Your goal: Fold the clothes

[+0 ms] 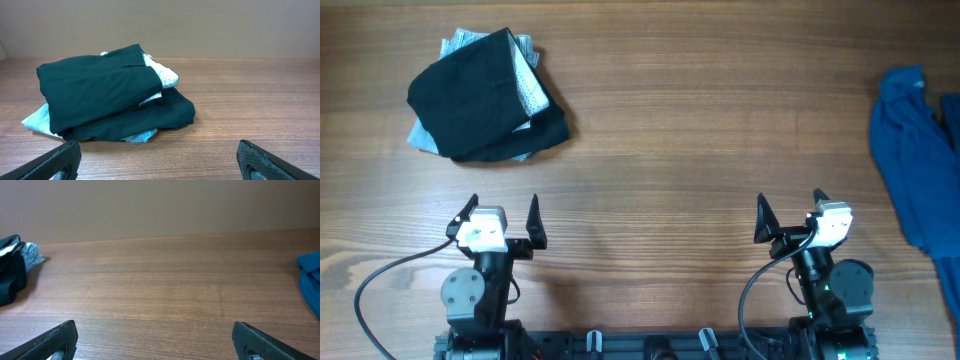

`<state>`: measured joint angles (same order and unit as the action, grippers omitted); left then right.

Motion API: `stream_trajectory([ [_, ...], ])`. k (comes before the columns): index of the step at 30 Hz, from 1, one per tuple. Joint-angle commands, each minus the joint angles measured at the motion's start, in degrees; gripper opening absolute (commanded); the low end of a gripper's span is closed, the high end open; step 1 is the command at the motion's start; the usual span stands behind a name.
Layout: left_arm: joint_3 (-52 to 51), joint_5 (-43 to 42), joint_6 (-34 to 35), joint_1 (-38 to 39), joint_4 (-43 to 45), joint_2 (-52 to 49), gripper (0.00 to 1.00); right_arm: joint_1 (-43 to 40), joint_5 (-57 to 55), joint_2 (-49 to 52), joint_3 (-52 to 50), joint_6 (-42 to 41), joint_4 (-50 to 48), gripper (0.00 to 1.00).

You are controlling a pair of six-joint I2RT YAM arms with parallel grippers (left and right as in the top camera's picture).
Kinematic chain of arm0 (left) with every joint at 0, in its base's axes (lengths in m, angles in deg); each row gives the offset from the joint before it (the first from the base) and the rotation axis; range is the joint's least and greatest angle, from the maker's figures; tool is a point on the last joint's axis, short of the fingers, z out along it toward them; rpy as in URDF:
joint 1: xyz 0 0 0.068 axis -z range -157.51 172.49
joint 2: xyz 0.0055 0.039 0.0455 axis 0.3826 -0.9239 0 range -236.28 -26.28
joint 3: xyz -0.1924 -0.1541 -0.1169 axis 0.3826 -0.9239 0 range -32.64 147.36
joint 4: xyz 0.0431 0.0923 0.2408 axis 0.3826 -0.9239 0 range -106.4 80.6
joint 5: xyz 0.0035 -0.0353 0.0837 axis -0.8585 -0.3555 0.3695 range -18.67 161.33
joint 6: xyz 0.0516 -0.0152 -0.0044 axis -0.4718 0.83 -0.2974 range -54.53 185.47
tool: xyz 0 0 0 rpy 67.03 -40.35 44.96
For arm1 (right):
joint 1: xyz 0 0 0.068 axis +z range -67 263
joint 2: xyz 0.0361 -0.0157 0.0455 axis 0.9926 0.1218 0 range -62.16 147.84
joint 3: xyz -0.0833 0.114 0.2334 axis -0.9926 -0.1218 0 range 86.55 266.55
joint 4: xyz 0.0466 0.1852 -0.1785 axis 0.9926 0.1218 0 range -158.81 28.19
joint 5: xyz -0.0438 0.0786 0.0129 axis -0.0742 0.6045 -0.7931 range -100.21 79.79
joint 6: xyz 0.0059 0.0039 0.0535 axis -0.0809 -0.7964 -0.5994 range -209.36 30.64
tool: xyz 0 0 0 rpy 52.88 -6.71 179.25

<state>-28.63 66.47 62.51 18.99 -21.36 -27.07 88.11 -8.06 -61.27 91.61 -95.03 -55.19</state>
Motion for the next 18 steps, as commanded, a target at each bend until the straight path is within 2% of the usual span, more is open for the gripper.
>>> stream_trajectory([
  [1,-0.4,-0.9,-1.1,-0.4,0.2,0.0,1.00,-0.3,0.9,-0.1,0.3,1.0,-0.3,1.00],
  [11,-0.4,-0.9,-1.1,-0.4,0.6,0.0,1.00,-0.3,-1.1,-0.1,0.3,1.2,-0.6,1.00],
  [18,-0.4,-9.1,-1.1,-0.4,0.7,0.0,1.00,-0.3,0.9,-0.1,0.3,0.6,-0.4,1.00],
])
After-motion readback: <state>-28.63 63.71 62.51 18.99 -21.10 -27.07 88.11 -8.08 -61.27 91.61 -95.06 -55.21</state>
